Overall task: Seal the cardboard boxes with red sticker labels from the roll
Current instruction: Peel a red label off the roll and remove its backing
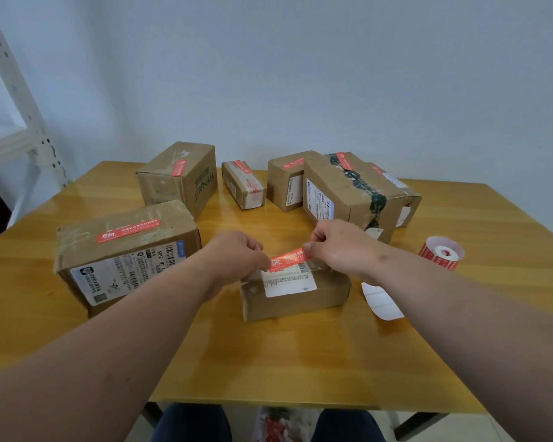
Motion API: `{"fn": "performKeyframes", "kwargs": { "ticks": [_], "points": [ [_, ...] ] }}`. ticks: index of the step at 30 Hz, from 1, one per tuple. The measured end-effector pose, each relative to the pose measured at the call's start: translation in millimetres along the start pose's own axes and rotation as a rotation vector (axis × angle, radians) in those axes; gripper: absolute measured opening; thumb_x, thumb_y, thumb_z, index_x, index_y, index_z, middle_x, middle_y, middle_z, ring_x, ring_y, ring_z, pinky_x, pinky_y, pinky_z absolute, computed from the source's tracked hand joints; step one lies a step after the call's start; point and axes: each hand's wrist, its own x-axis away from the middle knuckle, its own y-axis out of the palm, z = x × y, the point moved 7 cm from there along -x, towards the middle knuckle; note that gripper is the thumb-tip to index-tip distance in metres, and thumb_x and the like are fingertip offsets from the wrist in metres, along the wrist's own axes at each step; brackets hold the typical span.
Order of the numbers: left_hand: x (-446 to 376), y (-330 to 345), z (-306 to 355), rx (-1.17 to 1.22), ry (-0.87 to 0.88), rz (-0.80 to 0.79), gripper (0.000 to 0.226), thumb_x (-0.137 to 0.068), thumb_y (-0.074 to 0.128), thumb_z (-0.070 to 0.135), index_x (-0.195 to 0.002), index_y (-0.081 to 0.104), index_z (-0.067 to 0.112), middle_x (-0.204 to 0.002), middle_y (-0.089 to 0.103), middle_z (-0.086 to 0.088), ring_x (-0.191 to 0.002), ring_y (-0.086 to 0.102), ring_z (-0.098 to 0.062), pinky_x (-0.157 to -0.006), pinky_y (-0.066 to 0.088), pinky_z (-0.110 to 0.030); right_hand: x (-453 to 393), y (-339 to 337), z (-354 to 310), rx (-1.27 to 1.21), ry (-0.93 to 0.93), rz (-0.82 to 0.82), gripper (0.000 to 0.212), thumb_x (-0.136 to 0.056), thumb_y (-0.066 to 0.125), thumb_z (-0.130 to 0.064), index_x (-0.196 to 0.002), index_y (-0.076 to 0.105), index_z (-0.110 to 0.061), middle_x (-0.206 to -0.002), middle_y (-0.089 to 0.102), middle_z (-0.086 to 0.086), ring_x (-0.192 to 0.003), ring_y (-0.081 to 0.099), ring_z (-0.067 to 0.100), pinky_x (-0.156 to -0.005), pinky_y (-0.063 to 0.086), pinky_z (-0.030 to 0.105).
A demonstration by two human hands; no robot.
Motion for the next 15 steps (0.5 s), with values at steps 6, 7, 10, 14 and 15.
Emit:
{"fn": "performKeyframes", "kwargs": {
  "ticks": [6,7,10,14,15],
  "points": [
    [-7,-3,-1,-0.01,-0.064,-0.03,0.006,-0.084,0.07,0.015,-0.087,0.066,0.012,-0.121,0.062,0.0,-0.101,0.049,-0.015,-0.073,0.036,-0.026,-4,-2,7,-0.138,0.036,0.004,0.009,-0.091,0.066,-0.026,-0.091,0.061,-0.019,-0.092,0.065,0.001,-0.086,0.059,0.015,-0.075,0.047,0.027],
    [-8,-2,-2,-0.018,-0.077,-0.034,0.009,-0.084,0.07,0.016,-0.09,0.067,0.011,-0.119,0.063,0.0,-0.099,0.049,-0.014,-0.068,0.036,-0.023,-4,0,8,-0.123,0.039,0.0,0.009,-0.09,0.067,-0.026,-0.09,0.06,-0.019,-0.092,0.064,0.001,-0.086,0.059,0.015,-0.074,0.047,0.027],
    [-12,-1,-4,-0.073,-0.092,-0.033,0.017,-0.082,0.071,0.018,-0.098,0.067,0.011,-0.116,0.063,-0.001,-0.095,0.052,-0.013,-0.059,0.034,-0.021,-6,5,9,-0.063,0.047,-0.012,0.01,-0.089,0.068,-0.025,-0.089,0.059,-0.021,-0.092,0.061,-0.003,-0.093,0.058,0.016,-0.079,0.049,0.028],
    [-17,2,-3,-0.173,-0.095,-0.027,0.016,-0.081,0.072,0.019,-0.094,0.067,0.01,-0.113,0.064,-0.003,-0.097,0.056,-0.016,-0.062,0.041,-0.021,-7,7,9,0.001,0.036,-0.02,0.025,-0.086,0.073,-0.026,-0.102,0.054,-0.023,-0.088,0.05,-0.012,-0.096,0.054,0.014,-0.082,0.048,0.027],
    [-18,2,-3,-0.188,-0.095,-0.022,0.016,-0.082,0.071,0.019,-0.094,0.067,0.01,-0.113,0.064,-0.004,-0.097,0.057,-0.017,-0.063,0.042,-0.021,-7,7,9,0.003,0.033,-0.018,0.026,-0.086,0.073,-0.026,-0.103,0.053,-0.024,-0.088,0.049,-0.012,-0.096,0.054,0.014,-0.082,0.048,0.027]
  ]
}}
